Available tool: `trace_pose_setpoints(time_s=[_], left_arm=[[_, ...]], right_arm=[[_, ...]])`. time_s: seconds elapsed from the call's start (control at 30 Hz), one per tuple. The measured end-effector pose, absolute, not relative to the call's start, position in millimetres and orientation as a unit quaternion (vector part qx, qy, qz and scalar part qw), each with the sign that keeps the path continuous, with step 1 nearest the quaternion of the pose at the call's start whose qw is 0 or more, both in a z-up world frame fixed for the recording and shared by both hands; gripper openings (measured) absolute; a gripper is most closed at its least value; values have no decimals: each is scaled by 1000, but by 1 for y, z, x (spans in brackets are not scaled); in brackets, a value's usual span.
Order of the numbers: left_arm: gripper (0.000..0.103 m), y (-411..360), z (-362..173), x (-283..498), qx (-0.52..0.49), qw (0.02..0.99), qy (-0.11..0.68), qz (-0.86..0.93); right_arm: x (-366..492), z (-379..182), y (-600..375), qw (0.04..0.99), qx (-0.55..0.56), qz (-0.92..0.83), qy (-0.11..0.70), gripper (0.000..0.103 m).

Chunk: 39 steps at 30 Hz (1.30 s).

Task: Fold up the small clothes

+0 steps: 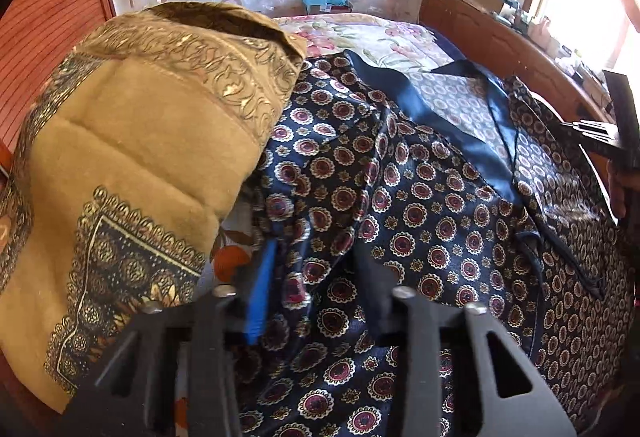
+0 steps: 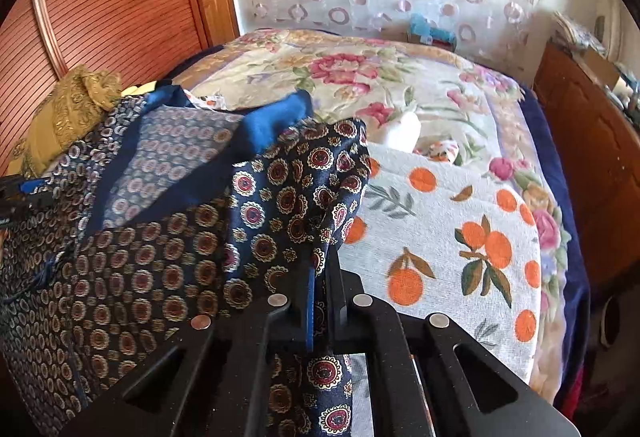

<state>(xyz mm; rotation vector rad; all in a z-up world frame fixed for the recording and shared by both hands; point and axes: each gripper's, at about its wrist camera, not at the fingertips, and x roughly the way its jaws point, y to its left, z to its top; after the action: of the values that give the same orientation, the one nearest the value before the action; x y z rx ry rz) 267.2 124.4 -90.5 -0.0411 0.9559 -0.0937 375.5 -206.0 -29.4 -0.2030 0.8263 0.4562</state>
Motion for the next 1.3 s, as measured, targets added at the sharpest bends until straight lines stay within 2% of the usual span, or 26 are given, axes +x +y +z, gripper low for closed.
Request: trace_pose_setpoints(time_s=[0.13,0.27,0.47,0.73,0.97,1.17,1.23,1.3], left_arm=[[11,123,-91,264,-16,886,460,-49],[5,112,-87,256,10,893,447,-50],[5,101,-54,222,22,914,401,-67],[4,102,-32,127,15,929,358,-95],[5,111,-51,70,-20,928,361,-92],[5,117,-68,52,-38,922,374,-95],[9,118,-64,49,-33,923,375,-85],[22,121,-57,40,-31,925,369,-79]], right_arm=[[360,-19,-199,894,-99,227,374,3],[343,-13,-191,899,-120,226,355,3],[303,9,-203,917,-104,232,306,2],[191,20,-235,923,-87,266,266,2],[85,-12,-283,914,-53,272,295,2],[39,-49,-297,899,-58,266,343,2],[36,-55,-300,896,-59,262,354,2],[33,-55,-299,896,-62,257,358,2]])
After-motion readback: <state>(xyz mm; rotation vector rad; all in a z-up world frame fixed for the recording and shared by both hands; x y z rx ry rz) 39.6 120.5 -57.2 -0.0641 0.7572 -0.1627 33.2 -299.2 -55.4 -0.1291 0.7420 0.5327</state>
